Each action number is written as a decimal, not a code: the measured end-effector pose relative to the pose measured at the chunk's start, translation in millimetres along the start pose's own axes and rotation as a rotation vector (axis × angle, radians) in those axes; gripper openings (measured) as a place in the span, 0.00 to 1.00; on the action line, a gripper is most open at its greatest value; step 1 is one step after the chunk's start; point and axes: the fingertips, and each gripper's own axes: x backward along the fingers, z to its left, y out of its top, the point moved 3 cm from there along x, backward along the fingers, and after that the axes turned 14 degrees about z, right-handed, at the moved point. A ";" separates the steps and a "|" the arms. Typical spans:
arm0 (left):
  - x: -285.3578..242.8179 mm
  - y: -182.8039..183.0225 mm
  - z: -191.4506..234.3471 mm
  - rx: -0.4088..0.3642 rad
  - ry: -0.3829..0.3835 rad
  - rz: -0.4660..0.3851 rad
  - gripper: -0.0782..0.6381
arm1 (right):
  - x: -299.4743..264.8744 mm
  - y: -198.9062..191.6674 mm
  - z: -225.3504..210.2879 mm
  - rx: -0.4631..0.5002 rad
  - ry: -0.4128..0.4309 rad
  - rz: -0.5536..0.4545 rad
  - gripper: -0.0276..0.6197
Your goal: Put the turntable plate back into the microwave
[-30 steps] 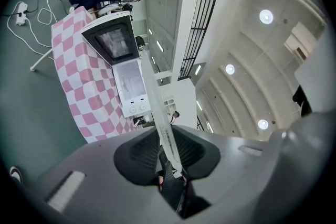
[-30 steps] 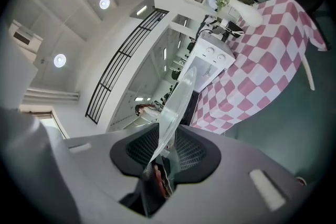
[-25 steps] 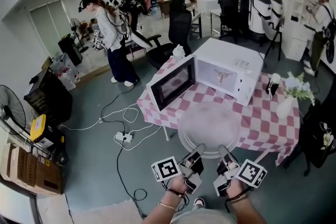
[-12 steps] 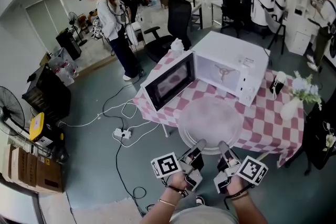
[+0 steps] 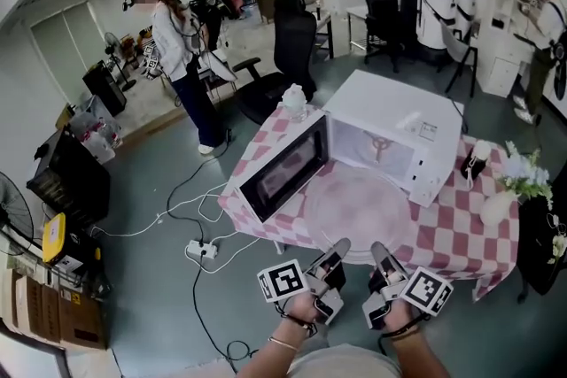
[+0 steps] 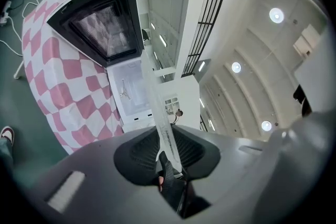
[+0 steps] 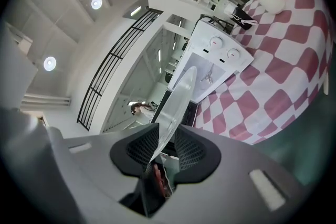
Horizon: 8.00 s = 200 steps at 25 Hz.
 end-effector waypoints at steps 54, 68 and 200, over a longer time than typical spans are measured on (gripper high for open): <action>-162.0 157.5 175.3 0.257 -0.118 0.125 0.18 | -173.6 166.9 -107.4 -0.003 -0.106 -0.101 0.18; -177.8 163.0 175.9 0.270 -0.172 0.096 0.18 | -164.9 171.6 -109.4 0.034 -0.141 -0.075 0.22; -309.5 230.3 209.8 0.222 0.097 0.069 0.16 | -110.7 173.4 -165.5 0.329 -0.743 0.035 0.06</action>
